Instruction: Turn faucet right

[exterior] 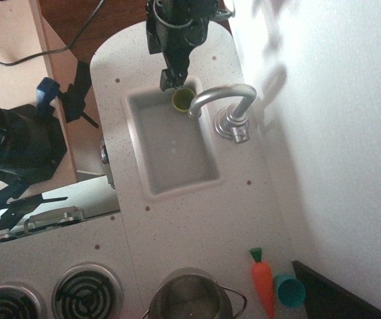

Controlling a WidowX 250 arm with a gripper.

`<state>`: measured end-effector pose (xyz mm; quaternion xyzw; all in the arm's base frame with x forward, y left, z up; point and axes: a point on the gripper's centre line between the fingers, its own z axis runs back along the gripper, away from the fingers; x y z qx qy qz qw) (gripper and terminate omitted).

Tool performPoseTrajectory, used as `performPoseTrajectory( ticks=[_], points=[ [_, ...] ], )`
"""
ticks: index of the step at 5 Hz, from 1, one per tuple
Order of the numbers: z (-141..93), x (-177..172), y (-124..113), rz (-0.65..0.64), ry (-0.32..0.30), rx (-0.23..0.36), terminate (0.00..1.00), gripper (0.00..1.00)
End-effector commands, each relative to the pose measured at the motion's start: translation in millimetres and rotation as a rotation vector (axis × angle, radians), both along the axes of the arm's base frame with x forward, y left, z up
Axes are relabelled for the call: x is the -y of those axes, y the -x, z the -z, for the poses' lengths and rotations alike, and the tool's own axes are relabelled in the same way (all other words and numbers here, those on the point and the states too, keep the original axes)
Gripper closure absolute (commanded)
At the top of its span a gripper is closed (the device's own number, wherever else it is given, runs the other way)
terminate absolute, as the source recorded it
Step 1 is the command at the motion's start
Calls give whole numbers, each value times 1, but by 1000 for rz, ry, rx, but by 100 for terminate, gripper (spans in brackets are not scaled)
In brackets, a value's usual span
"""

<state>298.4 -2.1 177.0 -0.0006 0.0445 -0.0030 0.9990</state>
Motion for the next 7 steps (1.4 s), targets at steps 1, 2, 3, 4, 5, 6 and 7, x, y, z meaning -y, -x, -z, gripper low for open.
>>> performPoseTrajectory(
  ticks=[1, 2, 3, 4, 5, 6, 7],
  points=[
    [0, 0, 0, 0, 0, 0, 0, 0],
    [28, -7, 4, 48, 1, -132, 0, 0],
    [55, -4, 6, 140, 11, -26, 0, 0],
    [57, 4, 5, 184, -13, 223, 0, 0],
    [41, 17, 2, 171, 82, 483, 0, 0],
    [16, 14, -1, 225, -140, 714, 0, 0],
    [13, 15, -5, 276, -371, 593, 0, 0]
  ],
)
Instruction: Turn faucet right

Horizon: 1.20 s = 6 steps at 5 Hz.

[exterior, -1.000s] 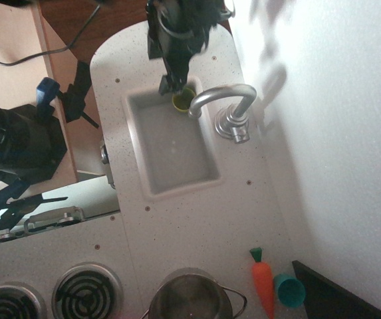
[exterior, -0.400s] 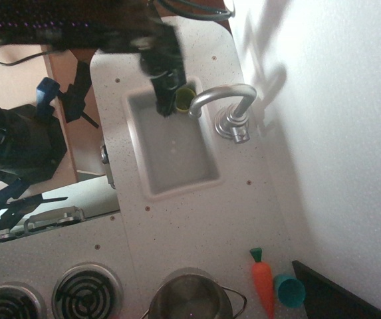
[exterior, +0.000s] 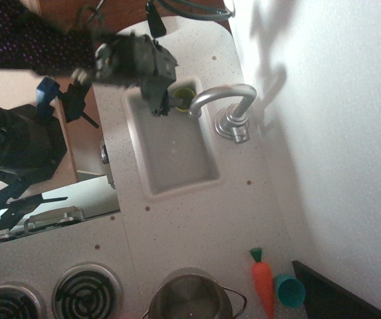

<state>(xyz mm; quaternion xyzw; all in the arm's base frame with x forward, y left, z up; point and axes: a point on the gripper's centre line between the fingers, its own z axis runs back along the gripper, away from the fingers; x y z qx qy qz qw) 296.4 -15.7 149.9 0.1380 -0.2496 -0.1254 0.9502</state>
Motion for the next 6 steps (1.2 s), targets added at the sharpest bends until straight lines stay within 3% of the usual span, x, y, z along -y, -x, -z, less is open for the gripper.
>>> performPoseTrajectory(
  ticks=[1, 2, 3, 4, 5, 6],
  points=[
    [-9, -6, -6, -138, -294, -167, 0, 0],
    [0, 0, -14, -99, -352, -184, 0, 0],
    [-6, 10, -31, 33, -401, 63, 0, 0],
    [-31, 34, -39, 247, -413, 260, 0, 0],
    [-47, 54, -43, 362, -371, 372, 0, 0],
    [-38, 66, -37, 376, -348, 355, 0, 0]
  ],
)
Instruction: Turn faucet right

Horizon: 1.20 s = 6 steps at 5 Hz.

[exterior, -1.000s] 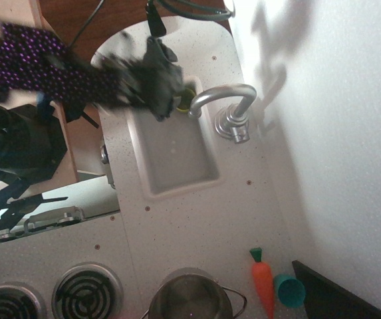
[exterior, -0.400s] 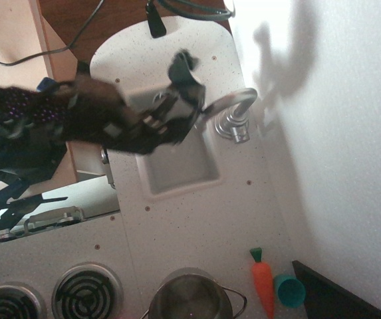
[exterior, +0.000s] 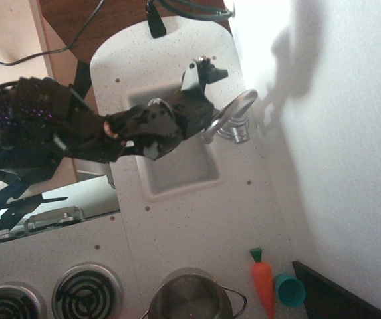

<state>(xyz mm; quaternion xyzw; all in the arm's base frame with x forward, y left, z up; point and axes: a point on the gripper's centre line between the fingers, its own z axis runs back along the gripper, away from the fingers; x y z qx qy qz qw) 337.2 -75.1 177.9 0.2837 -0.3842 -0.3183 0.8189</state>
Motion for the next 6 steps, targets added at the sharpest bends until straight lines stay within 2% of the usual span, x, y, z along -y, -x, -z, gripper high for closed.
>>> performPoseTrajectory(
  ticks=[1, 2, 3, 4, 5, 6],
  points=[
    [3, 25, 17, 49, 48, -10, 0, 0],
    [7, 39, 25, 29, 46, -14, 0, 0],
    [-21, 21, 11, -161, -48, 78, 0, 0],
    [-30, 2, 1, -358, -194, -92, 0, 0],
    [-25, -5, -4, -269, -181, -239, 0, 0],
    [-24, 7, 4, -234, -186, -194, 0, 0]
  ],
)
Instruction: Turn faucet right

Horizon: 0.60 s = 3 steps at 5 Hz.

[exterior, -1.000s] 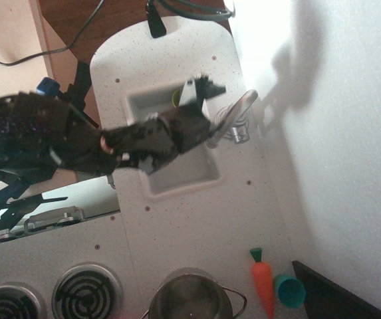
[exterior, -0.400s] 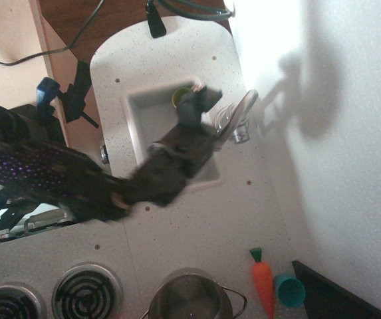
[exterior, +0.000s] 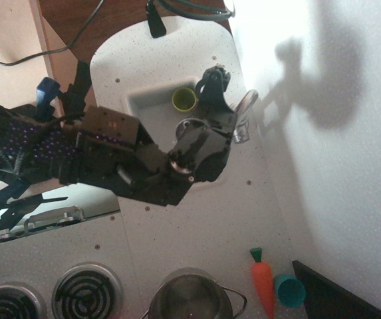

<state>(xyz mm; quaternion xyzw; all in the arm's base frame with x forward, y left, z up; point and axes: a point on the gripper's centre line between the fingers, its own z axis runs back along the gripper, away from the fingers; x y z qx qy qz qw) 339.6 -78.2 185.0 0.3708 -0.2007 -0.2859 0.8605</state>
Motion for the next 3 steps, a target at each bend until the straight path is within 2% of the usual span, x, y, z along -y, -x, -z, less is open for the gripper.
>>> performPoseTrajectory(
  ticks=[1, 2, 3],
  points=[
    [-14, 21, 19, 82, 8, 135, 0, 0],
    [-8, 27, 33, 243, 276, 290, 0, 0],
    [-17, 33, 20, 307, 534, 365, 0, 0]
  ],
)
